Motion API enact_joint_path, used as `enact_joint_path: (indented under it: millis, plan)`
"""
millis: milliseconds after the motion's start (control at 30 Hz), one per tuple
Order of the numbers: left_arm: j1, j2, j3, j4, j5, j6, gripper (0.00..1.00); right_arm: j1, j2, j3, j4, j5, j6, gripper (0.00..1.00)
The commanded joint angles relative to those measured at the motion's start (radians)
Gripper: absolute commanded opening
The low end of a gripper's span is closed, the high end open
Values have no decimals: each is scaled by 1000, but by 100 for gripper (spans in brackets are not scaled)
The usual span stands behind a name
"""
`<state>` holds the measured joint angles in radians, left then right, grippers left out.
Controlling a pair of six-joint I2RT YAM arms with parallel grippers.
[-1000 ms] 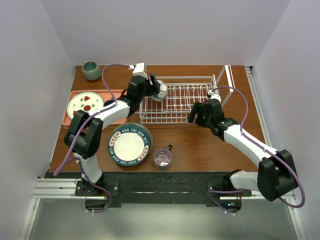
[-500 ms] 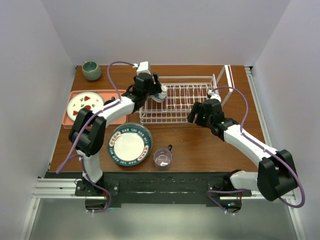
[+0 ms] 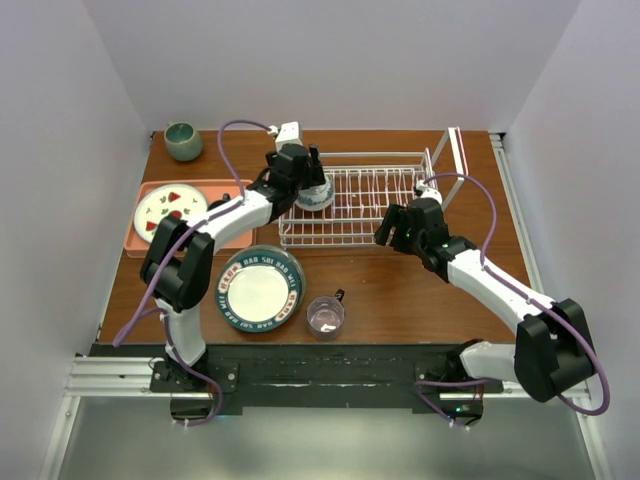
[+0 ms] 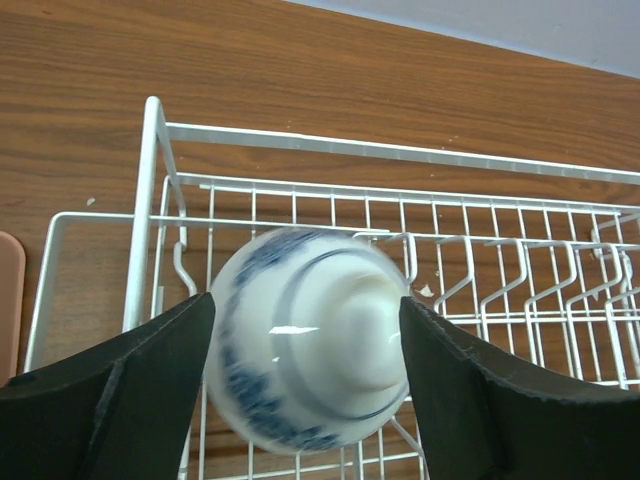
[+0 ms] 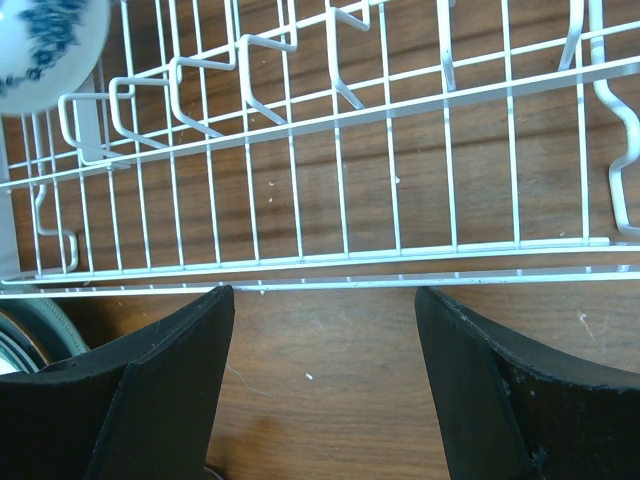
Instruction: Load the mixed dishes into the dish rack
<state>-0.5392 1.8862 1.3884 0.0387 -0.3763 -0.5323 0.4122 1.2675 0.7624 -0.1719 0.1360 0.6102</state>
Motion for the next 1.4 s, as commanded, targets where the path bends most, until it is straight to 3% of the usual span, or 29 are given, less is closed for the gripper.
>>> enact_joint_path:
  millis: [0, 33, 367, 567, 700, 767, 933, 1167, 1367]
  plan:
    - [13, 37, 6, -108, -113, 41, 86, -15, 24, -26, -14, 62, -6, 76]
    - [13, 39, 8, -108, -113, 40, 96, -15, 23, -26, -14, 62, -6, 76]
    - [-1, 31, 15, -83, -58, 58, 94, -15, 24, -25, -12, 60, -4, 76]
    - [-30, 10, 8, -100, 19, 78, 77, -15, 15, -23, -18, 57, -4, 76]
    - [-39, -2, -28, -126, 50, 40, 58, -15, 10, -25, -18, 54, -4, 76]
    - [-42, -22, -60, -125, 36, 32, 56, -16, 12, -26, -15, 54, -4, 76]
    - [-59, -64, -103, -89, 31, 48, 57, -16, 24, -28, -9, 47, -4, 76]
    - [-67, -134, -141, -54, 4, 80, 74, -15, 18, -31, -11, 43, -3, 76]
    - [-94, -245, -164, -98, 11, 80, 77, -15, 4, -32, -17, 48, -4, 77]
